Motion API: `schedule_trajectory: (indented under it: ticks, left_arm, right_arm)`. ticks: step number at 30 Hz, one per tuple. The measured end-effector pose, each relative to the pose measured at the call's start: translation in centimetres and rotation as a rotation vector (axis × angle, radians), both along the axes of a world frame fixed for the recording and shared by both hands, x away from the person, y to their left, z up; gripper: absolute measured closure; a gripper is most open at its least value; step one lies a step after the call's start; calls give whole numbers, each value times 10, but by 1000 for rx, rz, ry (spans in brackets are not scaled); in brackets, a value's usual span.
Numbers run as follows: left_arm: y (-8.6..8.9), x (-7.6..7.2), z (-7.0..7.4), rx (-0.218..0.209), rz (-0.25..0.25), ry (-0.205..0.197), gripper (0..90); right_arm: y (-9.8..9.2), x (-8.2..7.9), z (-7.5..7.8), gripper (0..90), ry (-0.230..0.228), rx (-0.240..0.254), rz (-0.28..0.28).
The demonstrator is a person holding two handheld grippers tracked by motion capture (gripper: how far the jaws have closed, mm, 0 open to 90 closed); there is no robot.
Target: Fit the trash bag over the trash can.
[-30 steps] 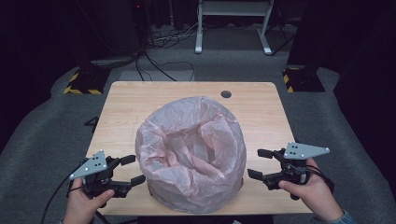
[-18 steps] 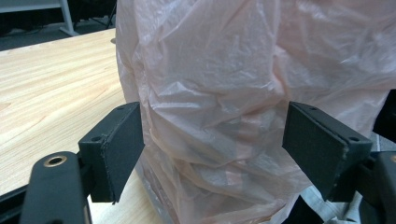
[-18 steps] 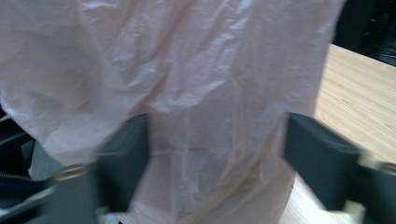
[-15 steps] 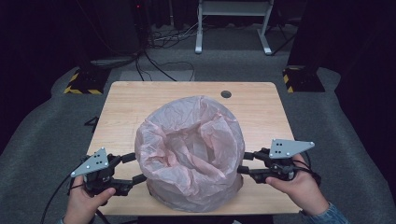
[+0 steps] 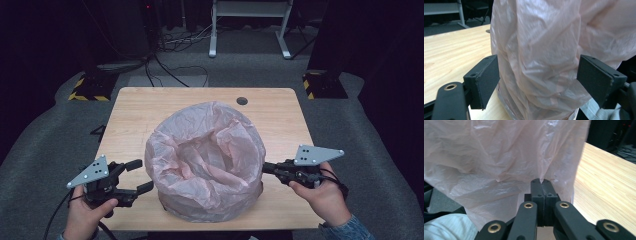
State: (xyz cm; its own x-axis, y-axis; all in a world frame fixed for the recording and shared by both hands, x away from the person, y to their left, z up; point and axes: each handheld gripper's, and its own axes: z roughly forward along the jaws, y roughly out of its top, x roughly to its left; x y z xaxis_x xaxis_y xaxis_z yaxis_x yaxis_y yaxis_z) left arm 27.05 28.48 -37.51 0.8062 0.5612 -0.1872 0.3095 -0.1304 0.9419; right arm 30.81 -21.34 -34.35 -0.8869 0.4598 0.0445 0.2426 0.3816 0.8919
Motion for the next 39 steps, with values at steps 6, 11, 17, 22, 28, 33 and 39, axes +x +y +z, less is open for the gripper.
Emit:
schedule_trajectory:
  ticks: [6, 11, 17, 22, 28, 33, 39]
  left_arm:
    - [-1, 13, 5, -29, -46, 9, 183]
    - [-4, 22, 4, -3, -68, 29, 412]
    - [-11, 17, 8, 8, -101, 21, 770]
    - [-13, 14, 8, 46, -75, 29, 895]
    - [-21, 16, 3, 148, -43, 28, 898]
    - [-27, 20, -4, 208, -27, 44, 898]
    - [-29, 25, -21, 222, -28, 76, 899]
  right_arm:
    - [-2, 1, -1, 900, 1, 8, -2]
    - [1, 3, 2, 900, -6, 15, 8]
    - [3, 6, 1, 900, 0, 25, 7]
    - [6, 9, -6, 900, 18, 16, 6]
    - [6, 15, -25, 900, 73, -7, -1]
    - [5, 22, -42, 900, 115, -22, -16]
    - [5, 25, -55, 900, 146, -53, -16]
